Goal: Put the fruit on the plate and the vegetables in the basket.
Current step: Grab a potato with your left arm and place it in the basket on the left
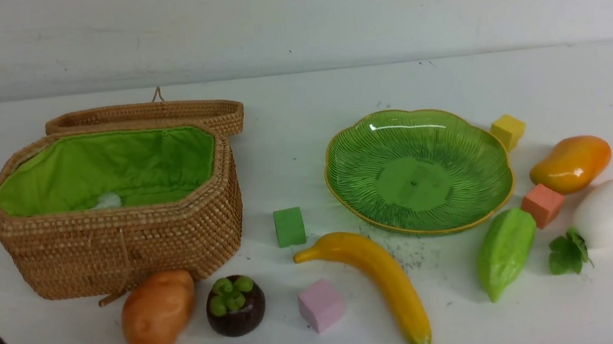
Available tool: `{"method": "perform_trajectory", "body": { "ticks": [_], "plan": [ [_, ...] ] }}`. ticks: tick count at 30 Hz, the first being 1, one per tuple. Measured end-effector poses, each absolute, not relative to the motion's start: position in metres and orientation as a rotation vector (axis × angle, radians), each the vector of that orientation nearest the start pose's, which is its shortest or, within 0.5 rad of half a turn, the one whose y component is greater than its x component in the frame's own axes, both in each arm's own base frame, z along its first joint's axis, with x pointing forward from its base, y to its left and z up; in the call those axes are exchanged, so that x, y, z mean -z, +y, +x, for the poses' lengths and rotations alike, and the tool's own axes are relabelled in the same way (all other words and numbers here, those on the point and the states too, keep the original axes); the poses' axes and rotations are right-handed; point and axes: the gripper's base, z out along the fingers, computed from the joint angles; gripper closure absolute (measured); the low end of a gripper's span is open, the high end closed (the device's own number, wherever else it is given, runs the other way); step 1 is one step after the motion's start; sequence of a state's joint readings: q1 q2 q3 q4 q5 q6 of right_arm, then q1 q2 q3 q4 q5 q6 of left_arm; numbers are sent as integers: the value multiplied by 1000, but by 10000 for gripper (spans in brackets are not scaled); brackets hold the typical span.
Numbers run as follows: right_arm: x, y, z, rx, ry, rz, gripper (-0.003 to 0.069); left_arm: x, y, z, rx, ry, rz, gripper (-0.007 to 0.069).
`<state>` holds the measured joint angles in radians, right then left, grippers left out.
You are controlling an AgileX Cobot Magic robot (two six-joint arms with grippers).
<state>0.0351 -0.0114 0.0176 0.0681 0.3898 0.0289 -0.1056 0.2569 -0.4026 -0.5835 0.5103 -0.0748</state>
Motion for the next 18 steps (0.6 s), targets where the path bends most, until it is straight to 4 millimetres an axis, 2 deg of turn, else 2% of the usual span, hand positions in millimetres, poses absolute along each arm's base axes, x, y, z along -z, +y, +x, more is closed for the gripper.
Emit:
{"method": "perform_trajectory", "body": {
  "ticks": [1,2,3,5,6,10,18],
  "plan": [
    [-173,4,52,-115,1877,38,601,-304,-34,63,711,1883,-179,638],
    [-173,4,52,-115,1877,38,601,-304,-34,63,711,1883,-179,638],
    [-174,5,52,-155,1864,71,599,-311,-38,72,677,2003,-103,638],
    [-175,7,53,-258,1832,158,598,-317,-40,82,658,2070,-64,638],
    [-175,8,53,-270,1832,168,597,-318,-40,82,656,2067,-61,638],
    [-187,9,56,-519,1670,392,590,-320,-42,97,633,2144,-26,638],
    [-197,6,56,-650,1526,530,577,-317,-43,98,614,2176,20,638]
  ]
}}
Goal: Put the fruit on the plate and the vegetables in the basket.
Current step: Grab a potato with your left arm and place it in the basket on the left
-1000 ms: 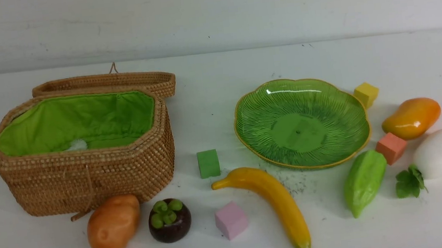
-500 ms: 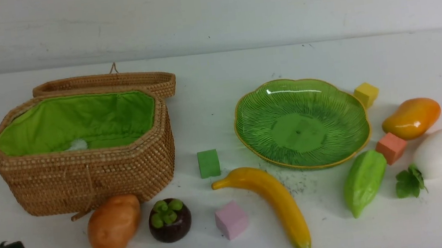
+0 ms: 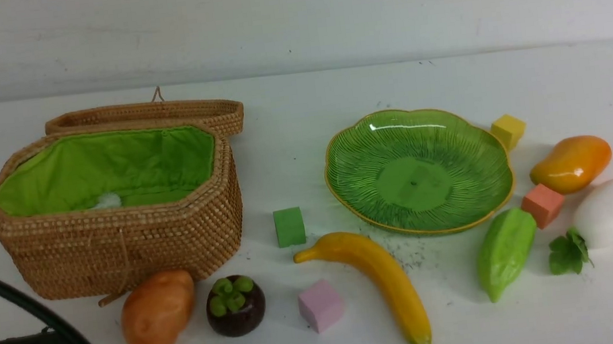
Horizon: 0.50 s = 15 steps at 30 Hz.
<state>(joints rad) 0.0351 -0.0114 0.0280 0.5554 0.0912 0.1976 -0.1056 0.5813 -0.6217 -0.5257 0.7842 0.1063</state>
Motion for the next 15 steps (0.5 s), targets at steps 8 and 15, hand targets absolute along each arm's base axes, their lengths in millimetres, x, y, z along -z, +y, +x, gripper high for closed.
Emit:
{"method": "perform_trajectory", "body": {
  "ticks": [8,15],
  "plan": [
    [-262,27,30,-675,1745,220,573,-315,-42,98,588,2191,51,638],
    [-361,41,-9,-610,1895,-287,571,-328,-45,109,540,2252,142,638]
  ]
}}
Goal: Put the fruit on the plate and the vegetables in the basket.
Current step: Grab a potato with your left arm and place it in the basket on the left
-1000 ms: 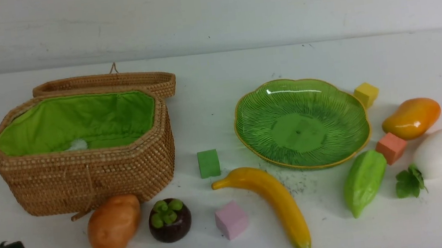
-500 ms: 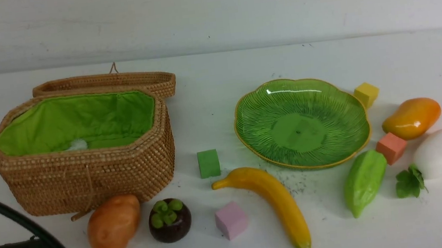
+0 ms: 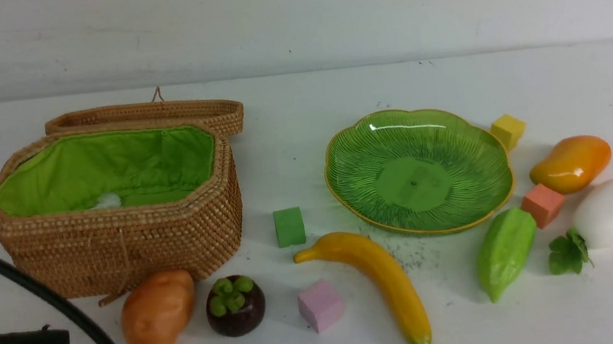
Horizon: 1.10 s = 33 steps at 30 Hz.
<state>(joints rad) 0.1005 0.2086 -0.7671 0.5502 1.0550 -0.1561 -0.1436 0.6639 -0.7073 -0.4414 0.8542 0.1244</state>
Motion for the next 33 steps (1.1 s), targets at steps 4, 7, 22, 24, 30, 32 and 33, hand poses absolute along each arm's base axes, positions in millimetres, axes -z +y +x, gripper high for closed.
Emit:
{"method": "perform_trajectory", "body": {
  "ticks": [4,7,22,24,30,32,33],
  "plan": [
    [-402,38,-31,-649,1827,-481,570,-341,-55,122,498,2337,253,638],
    [-414,35,-43,-675,1834,-607,570,-337,-62,133,433,2404,304,638],
    [-422,30,-52,-663,1762,-778,562,-292,-87,197,283,2539,345,464],
    [-422,30,-52,-658,1758,-785,562,-280,-90,207,256,2578,353,366],
    [-422,30,-52,-645,1749,-801,562,-243,-90,245,183,2617,319,51],
    [-422,30,-52,-639,1744,-808,561,-230,-91,255,167,2626,318,-13],
    [-422,30,-52,-639,1744,-809,561,-226,-91,258,158,2632,323,-27]
  ]
}}
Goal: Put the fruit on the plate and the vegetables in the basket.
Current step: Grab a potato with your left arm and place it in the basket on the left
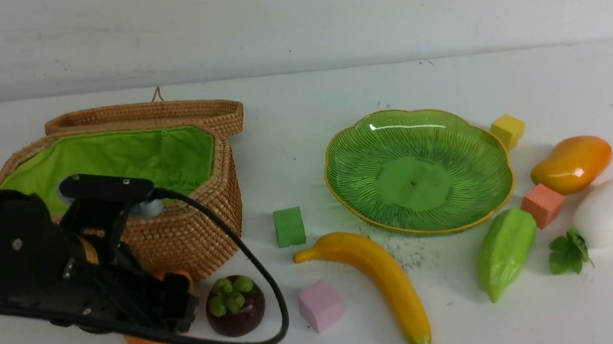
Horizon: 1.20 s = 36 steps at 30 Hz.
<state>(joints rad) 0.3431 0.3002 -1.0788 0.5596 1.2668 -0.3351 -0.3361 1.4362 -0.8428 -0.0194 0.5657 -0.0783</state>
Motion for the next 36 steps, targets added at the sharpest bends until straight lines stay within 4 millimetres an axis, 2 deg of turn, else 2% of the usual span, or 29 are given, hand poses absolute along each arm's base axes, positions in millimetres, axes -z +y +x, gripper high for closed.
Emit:
{"method": "perform_trajectory", "body": {
  "ticks": [7,13,26,36],
  "plan": [
    [-422,30,-52,-636,1742,-812,554,-204,-91,274,46,2617,408,-30],
    [-422,31,-52,-641,1740,-813,552,-203,-88,281,-28,2565,435,-2],
    [-422,31,-53,-647,1739,-814,552,-185,-94,295,-18,2525,478,17],
    [-422,32,-54,-665,1734,-818,551,-182,-94,297,-30,2562,471,60]
  ]
}}
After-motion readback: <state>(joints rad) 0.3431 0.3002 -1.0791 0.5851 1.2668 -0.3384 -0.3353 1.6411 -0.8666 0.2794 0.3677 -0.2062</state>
